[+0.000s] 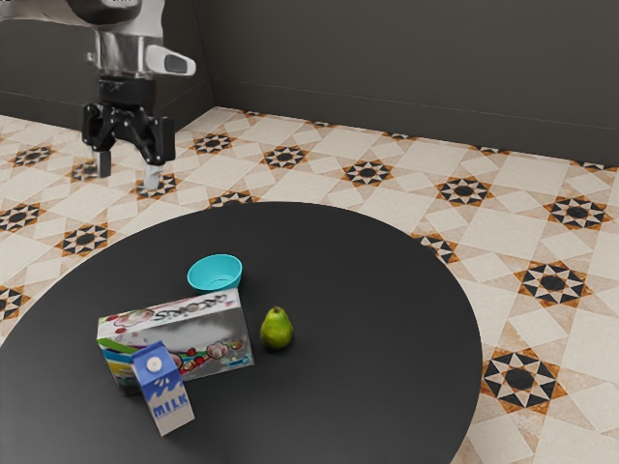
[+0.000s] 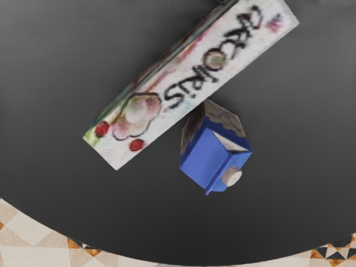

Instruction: Place the pear in the bowl.

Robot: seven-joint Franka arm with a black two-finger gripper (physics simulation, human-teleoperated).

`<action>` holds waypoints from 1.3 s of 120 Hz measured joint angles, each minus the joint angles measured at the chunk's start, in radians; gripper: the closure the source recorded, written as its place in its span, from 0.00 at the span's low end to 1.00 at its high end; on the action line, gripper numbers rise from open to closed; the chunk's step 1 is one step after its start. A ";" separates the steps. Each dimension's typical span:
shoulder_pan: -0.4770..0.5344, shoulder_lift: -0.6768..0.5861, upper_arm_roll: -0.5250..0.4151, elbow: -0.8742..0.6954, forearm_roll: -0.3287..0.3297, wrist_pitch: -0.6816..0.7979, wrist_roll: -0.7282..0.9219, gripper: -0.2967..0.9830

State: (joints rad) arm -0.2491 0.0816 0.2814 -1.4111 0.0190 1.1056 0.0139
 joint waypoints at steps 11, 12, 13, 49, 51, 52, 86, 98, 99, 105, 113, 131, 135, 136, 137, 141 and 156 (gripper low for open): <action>0.002 0.001 0.002 -0.009 0.002 0.157 0.004 0.23; 0.002 0.001 0.002 -0.009 0.002 0.168 0.004 0.23; 0.001 0.001 0.002 -0.010 0.002 0.179 0.004 0.23; 0.006 0.003 -0.008 -0.007 0.004 0.380 0.022 0.23; 0.011 0.004 -0.017 -0.005 0.005 0.388 0.027 0.23; 0.013 0.005 -0.021 -0.004 0.005 0.393 0.030 0.23; -0.009 0.118 -0.214 -0.015 0.001 0.536 0.241 0.23; -0.015 0.156 -0.238 -0.073 -0.016 0.610 0.306 0.23; -0.015 0.156 -0.238 -0.083 -0.018 0.617 0.311 0.23; -0.016 0.155 -0.240 -0.141 -0.030 0.658 0.338 0.23; -0.016 0.148 -0.241 -0.221 -0.051 0.717 0.370 0.23; -0.022 0.137 -0.241 -0.354 -0.073 0.842 0.417 0.23; -0.022 0.133 -0.241 -0.379 -0.075 0.867 0.424 0.23; -0.022 0.132 -0.240 -0.384 -0.075 0.872 0.425 0.23; -0.022 0.130 -0.240 -0.390 -0.076 0.878 0.427 0.23; -0.022 0.121 -0.240 -0.413 -0.077 0.898 0.431 0.23; -0.022 0.085 -0.236 -0.509 -0.080 0.973 0.433 0.23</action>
State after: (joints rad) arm -0.2715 0.1663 0.0450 -1.9203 -0.0613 2.0786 0.4472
